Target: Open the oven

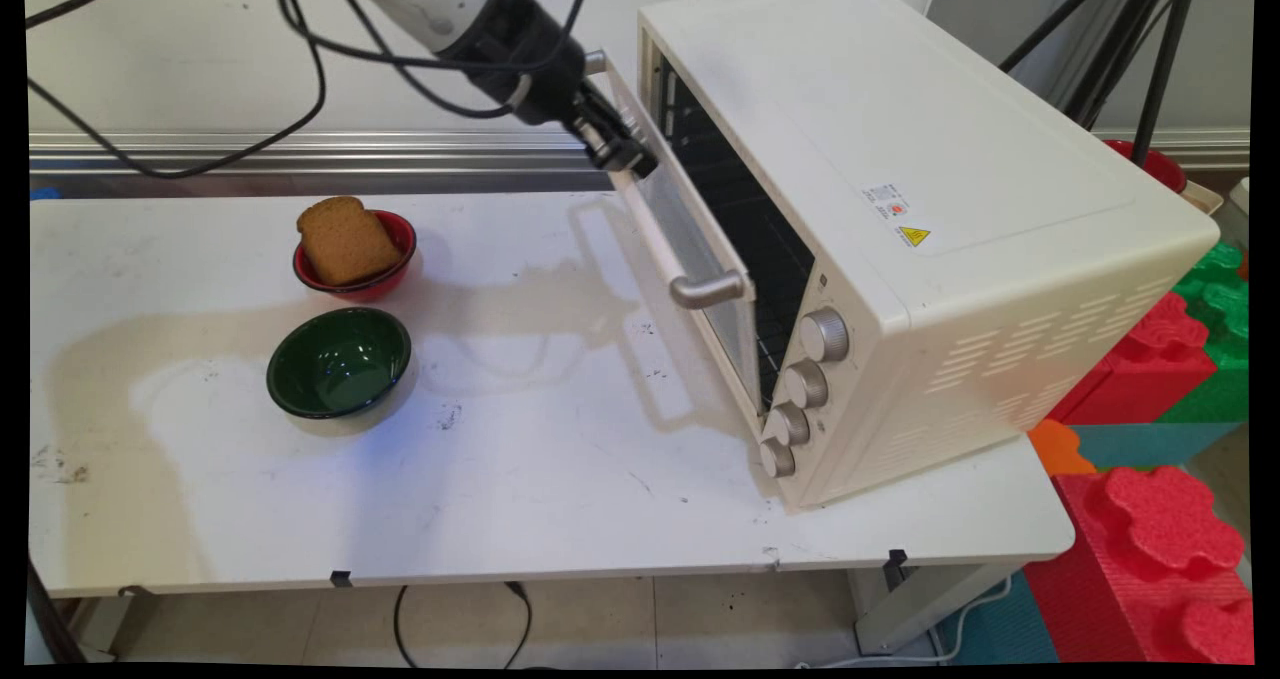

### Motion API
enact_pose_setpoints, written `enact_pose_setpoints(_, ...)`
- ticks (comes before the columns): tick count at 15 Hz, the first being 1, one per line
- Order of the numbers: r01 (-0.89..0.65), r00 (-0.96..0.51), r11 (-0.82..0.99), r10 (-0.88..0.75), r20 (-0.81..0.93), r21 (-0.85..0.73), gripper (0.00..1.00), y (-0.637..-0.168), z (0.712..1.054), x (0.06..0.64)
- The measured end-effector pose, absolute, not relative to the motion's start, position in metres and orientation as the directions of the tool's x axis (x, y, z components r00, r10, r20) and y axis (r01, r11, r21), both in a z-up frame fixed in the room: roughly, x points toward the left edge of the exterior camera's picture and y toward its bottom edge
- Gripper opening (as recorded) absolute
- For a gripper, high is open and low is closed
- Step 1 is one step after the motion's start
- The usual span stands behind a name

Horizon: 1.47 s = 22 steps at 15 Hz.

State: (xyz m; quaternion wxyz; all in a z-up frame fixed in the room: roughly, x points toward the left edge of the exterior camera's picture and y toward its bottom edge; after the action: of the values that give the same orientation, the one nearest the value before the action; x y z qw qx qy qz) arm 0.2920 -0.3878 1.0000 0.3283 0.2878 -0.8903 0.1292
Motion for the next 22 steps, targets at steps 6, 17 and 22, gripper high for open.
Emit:
enact_pose_setpoints(6,-0.601,-0.640,0.798,-0.454,0.619,-0.036,0.00,-0.365,0.984,0.319)
enact_pose_setpoints(17,-0.628,-0.654,0.778,-0.517,0.553,-0.015,0.00,-0.347,0.944,0.345)
enact_pose_setpoints(22,-0.637,-0.663,0.771,-0.544,0.514,-0.006,0.00,-0.342,0.920,0.354)
